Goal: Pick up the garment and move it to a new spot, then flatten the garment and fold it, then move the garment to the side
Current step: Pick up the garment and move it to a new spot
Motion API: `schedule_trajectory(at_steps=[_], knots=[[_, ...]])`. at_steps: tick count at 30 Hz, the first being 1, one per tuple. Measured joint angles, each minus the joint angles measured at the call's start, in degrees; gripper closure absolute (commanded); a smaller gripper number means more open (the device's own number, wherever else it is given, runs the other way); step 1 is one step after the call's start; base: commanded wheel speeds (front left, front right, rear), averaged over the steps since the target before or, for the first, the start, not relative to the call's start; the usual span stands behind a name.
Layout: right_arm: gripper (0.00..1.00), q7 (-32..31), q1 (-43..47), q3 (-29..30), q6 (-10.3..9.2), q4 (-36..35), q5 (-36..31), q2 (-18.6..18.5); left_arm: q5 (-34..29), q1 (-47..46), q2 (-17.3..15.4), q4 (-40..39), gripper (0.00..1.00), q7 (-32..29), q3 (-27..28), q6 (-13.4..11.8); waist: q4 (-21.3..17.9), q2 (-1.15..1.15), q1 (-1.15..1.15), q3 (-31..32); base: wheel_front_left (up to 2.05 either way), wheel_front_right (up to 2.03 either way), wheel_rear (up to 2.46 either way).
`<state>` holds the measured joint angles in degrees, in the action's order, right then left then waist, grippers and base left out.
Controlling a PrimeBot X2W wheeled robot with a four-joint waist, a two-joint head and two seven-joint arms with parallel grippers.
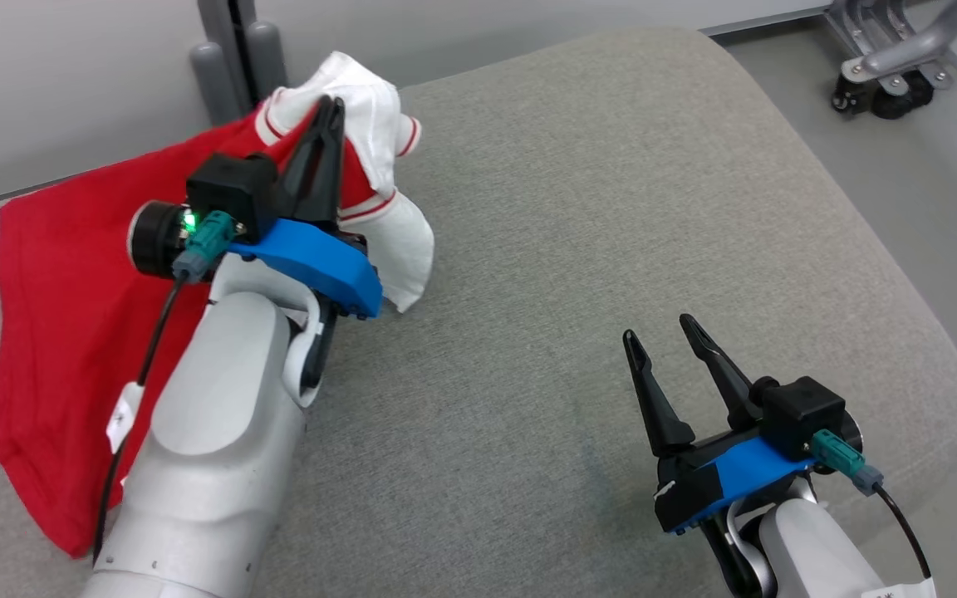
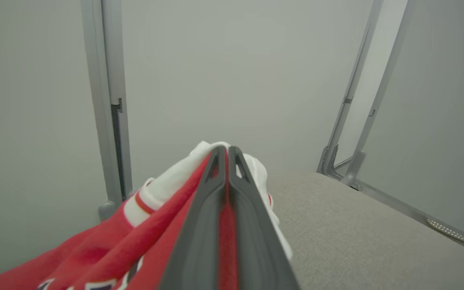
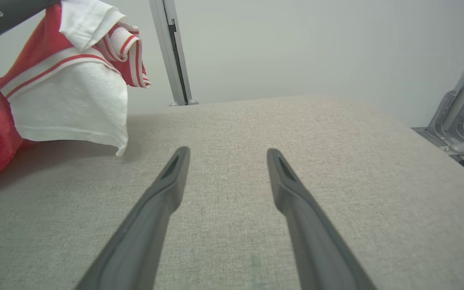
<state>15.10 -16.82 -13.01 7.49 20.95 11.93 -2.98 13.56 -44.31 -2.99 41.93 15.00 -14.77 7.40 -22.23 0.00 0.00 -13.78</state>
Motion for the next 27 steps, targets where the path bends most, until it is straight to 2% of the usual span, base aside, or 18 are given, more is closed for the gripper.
schedule_trajectory(at_steps=[5,6,7,8,9,14,21,27], knots=[[0.0,0.0,-0.1,-0.5,0.0,0.0,1.1,0.0,6.3,1.9,0.2,-1.5,1.0,0.0,-7.1,-0.8,-2.2,0.0,0.0,0.1,0.0,0.0,0.0],[0.0,0.0,0.0,-0.6,0.0,-0.1,1.4,0.0,7.0,2.7,0.1,-2.9,0.78,0.0,-9.3,-2.6,-2.3,0.0,-0.01,-0.1,0.0,0.0,0.0],[0.0,0.0,-0.1,-0.7,0.0,-0.2,1.5,0.0,7.2,3.0,0.2,-3.3,0.78,0.0,-10.2,-3.3,-2.2,0.0,0.0,-0.2,0.0,0.0,0.0],[0.0,0.0,-0.1,-0.7,0.0,-0.2,1.6,0.0,7.6,3.5,0.2,-3.4,0.51,0.1,-10.7,-4.1,-2.0,0.0,0.0,-0.2,0.0,0.0,0.0],[0.0,0.0,-0.1,-0.6,0.0,-0.3,1.6,0.0,7.6,4.1,0.2,-3.5,0.0,0.1,-11.2,-4.9,-1.7,0.01,0.0,-0.1,0.0,0.0,0.0],[0.0,0.0,-0.1,-0.2,0.0,-0.5,1.4,0.1,7.6,6.3,0.2,-4.2,0.0,0.1,-10.2,-7.1,0.6,0.0,0.0,1.0,0.0,0.0,0.0],[0.0,0.0,0.8,1.5,0.0,-1.0,-0.1,0.1,3.1,13.9,-1.1,-8.4,0.0,0.1,-2.9,-10.4,7.1,0.0,0.0,4.1,0.0,0.0,0.0],[0.0,0.0,2.7,2.9,0.0,-0.7,-1.5,0.2,0.8,23.8,-2.0,-12.9,0.0,0.1,3.7,-11.7,12.2,0.0,-0.01,7.3,0.0,0.0,0.0]])
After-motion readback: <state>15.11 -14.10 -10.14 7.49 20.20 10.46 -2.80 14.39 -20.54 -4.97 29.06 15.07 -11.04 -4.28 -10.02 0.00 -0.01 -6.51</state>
